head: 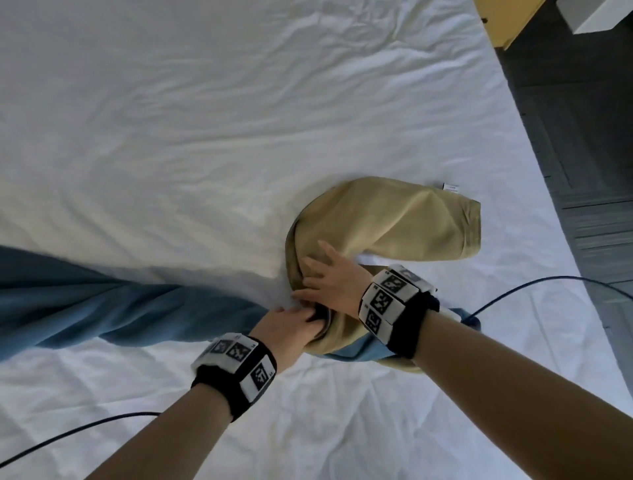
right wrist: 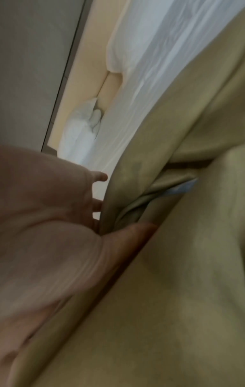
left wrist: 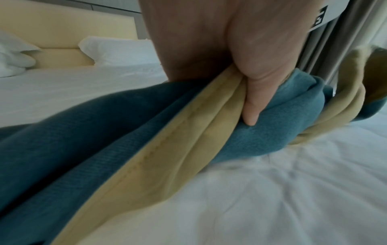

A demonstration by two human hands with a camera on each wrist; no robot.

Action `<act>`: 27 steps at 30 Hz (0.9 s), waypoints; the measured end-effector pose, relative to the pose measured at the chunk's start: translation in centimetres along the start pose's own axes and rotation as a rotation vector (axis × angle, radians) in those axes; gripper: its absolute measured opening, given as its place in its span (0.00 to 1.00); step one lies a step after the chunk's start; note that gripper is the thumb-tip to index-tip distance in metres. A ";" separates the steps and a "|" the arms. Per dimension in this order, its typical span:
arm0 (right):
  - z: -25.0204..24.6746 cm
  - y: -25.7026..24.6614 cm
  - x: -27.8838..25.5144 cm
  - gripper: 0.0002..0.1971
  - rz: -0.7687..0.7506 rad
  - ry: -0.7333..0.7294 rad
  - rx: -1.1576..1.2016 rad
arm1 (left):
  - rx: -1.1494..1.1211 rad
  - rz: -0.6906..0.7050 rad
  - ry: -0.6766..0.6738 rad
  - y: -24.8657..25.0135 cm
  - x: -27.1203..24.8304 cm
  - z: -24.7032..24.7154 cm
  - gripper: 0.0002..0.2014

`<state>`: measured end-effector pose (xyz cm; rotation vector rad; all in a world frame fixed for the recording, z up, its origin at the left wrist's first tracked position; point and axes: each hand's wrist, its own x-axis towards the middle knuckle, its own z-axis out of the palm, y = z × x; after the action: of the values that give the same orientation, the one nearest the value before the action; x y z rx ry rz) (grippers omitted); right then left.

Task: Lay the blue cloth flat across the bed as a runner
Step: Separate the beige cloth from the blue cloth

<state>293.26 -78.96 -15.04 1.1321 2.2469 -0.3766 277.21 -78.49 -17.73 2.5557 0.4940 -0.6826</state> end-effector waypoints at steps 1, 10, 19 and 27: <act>-0.1 0.1 0.2 0.24 0.011 -0.009 0.015 | 0.009 -0.002 -0.014 0.0 -0.1 0.1 0.18; 0.5 3.5 -3.1 0.16 0.333 -0.076 0.072 | -0.040 -0.142 0.028 0.1 1.2 -1.0 0.21; 7.4 10.2 -16.7 0.32 0.987 -0.140 0.374 | 0.051 -0.378 0.133 -1.8 4.0 -5.2 0.16; 15.6 8.5 -23.6 0.46 1.157 -0.226 0.382 | 0.028 -0.401 -0.070 1.5 7.0 -6.4 0.38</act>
<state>316.95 -96.46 -12.71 2.2021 1.0467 -0.3968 285.99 -75.01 -15.97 2.4688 0.9936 -0.9162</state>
